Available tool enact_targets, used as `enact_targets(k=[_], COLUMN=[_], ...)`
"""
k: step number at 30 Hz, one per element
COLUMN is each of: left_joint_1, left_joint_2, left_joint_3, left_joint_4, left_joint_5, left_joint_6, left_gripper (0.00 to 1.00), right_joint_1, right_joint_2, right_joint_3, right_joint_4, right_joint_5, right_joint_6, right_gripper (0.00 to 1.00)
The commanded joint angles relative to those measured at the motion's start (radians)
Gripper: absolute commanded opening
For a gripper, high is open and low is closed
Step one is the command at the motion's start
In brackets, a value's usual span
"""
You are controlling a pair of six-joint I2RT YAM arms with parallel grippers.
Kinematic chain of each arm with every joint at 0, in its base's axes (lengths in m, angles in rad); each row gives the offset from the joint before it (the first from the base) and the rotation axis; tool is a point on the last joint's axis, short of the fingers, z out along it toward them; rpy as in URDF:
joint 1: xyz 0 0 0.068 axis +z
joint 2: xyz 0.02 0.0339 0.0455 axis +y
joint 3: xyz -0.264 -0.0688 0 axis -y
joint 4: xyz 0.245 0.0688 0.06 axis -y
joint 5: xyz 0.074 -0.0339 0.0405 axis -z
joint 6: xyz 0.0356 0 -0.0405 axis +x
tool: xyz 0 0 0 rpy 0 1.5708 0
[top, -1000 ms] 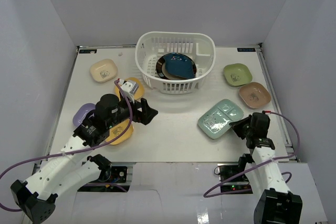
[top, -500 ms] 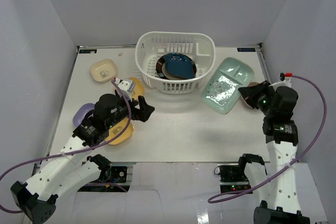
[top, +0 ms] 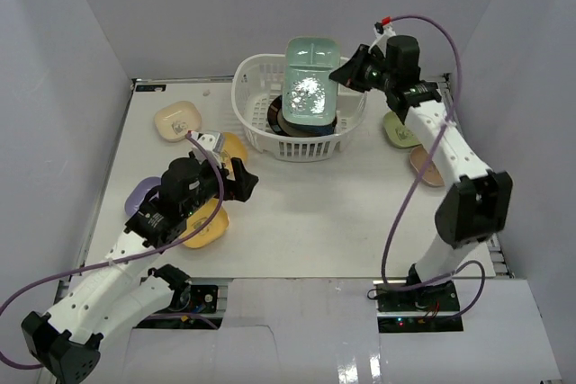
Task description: Place the plates into the plastic bin on the countertop
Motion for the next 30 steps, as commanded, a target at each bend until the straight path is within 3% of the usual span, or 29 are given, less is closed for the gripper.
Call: enact_targets(k=[1,4,11,20,23,30], left_joint_1=[0.018,0.021,0.029,0.071,0.123,0.274], left_joint_2=[0.008,0.019,0.051,0.168,0.226,0.32], left_joint_3=[0.004,0.004,0.007,0.024,0.03,0.028], left_joint_4=[-0.001,-0.004,-0.017,-0.048,-0.054,-0.021], left_joint_5=[-0.02,-0.023,-0.092,-0.138,-0.115,-0.005], left_joint_6=[-0.006,-0.008,-0.023,-0.075,-0.098,-0.184], left_gripper=[0.98,0.98,0.98,0.98,0.98,0.98], right_joint_1=[-0.008,-0.008,-0.006,0.02,0.03,0.055], right_joint_2=[0.144,0.293,0.514,0.62,0.643,0.622], right_joint_3=[0.22,0.359,0.478,0.492,0.504,0.483], right_joint_4=[0.048,-0.003,-0.062,-0.06,-0.066,-0.062], right_joint_5=[-0.006,-0.033,-0.04,-0.003,0.02,0.066], right_joint_6=[-0.018,-0.048,-0.05,-0.053,-0.064,-0.119], right_gripper=[0.08,0.08,0.08,0.1,0.17,0.58])
